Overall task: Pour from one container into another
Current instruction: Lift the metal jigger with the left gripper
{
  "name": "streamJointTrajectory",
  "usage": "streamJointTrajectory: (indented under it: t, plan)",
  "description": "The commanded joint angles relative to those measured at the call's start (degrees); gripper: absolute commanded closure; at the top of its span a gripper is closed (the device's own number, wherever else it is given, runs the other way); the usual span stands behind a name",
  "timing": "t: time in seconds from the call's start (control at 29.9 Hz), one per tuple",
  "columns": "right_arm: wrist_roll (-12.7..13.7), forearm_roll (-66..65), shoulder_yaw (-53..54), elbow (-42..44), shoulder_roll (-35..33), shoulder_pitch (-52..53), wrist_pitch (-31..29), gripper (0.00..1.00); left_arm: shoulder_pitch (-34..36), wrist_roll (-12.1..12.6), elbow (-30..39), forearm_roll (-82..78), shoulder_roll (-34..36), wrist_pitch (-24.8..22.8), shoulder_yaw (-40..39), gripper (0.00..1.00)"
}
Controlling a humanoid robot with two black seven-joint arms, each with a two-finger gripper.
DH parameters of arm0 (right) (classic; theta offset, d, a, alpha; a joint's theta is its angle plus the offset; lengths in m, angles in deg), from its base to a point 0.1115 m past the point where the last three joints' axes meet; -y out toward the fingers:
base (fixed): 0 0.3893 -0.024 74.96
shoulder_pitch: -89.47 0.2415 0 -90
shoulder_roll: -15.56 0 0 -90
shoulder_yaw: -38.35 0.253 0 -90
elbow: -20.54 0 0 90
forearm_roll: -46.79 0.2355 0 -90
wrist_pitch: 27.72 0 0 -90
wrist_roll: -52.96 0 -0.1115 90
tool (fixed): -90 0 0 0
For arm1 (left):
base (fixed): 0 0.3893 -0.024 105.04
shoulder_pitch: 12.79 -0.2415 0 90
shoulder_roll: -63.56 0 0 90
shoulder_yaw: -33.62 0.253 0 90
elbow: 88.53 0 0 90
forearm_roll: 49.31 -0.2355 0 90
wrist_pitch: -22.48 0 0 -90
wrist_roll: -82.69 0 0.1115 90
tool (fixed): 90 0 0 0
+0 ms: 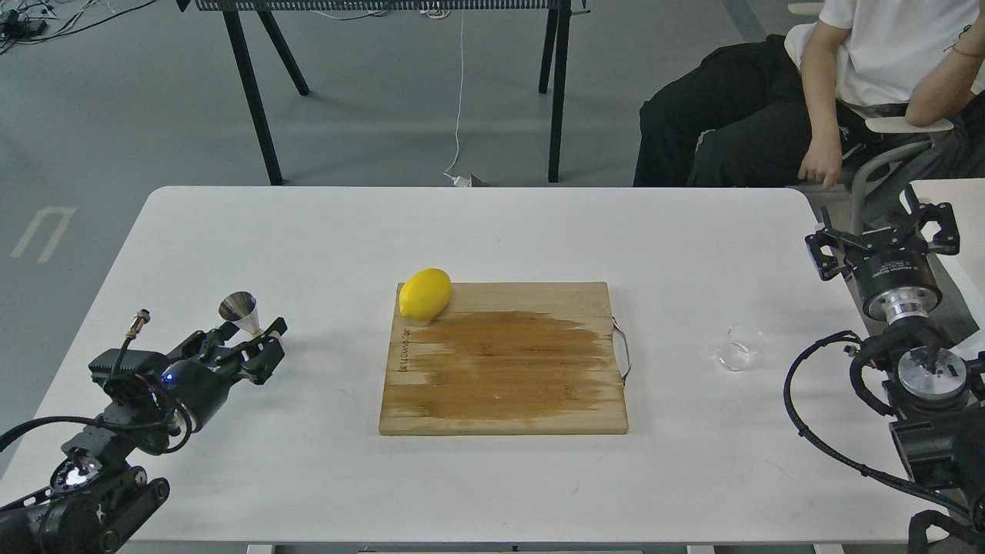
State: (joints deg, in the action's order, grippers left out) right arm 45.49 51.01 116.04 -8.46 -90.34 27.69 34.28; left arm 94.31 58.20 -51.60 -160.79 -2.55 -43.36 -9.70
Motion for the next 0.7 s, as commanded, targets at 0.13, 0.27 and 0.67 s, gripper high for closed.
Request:
streamJointTrajectory:
  t: [0.13, 0.27, 0.67]
  plan:
    - [0.00, 0.00, 0.00, 0.00, -0.27, -0.01, 0.00, 0.00, 0.66, -0.56, -1.16, 0.21, -0.33, -0.08, 0.33, 0.53]
    - [0.00, 0.00, -0.08, 0.00, -0.27, -0.01, 0.00, 0.00, 0.66, -0.65, -1.16, 0.04, -0.24, 0.10, 2.62, 0.70]
    - [0.00, 0.00, -0.09, 0.00, -0.27, -0.01, 0.00, 0.00, 1.01, -0.56, -1.16, -0.05, -0.16, 3.17, 3.85, 0.92]
